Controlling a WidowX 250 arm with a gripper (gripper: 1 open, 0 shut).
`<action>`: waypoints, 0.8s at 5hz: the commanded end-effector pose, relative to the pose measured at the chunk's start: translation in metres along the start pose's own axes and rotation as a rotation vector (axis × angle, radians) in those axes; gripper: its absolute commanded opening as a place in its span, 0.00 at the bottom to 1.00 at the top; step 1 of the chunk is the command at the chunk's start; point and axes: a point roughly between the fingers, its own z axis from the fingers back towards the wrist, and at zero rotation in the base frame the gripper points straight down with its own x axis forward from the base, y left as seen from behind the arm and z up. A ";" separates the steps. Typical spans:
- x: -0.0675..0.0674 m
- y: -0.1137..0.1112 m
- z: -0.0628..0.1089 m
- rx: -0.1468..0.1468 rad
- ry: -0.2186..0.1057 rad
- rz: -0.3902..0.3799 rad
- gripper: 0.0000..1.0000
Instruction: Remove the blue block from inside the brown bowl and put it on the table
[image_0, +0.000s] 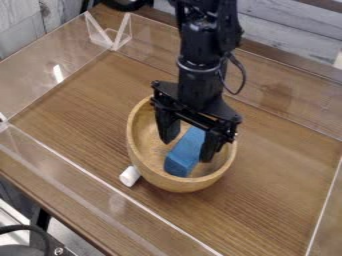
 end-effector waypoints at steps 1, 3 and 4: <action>0.003 -0.002 0.003 -0.002 -0.032 -0.014 1.00; 0.001 -0.005 -0.003 -0.005 -0.039 -0.029 1.00; 0.001 -0.006 -0.005 -0.006 -0.042 -0.036 1.00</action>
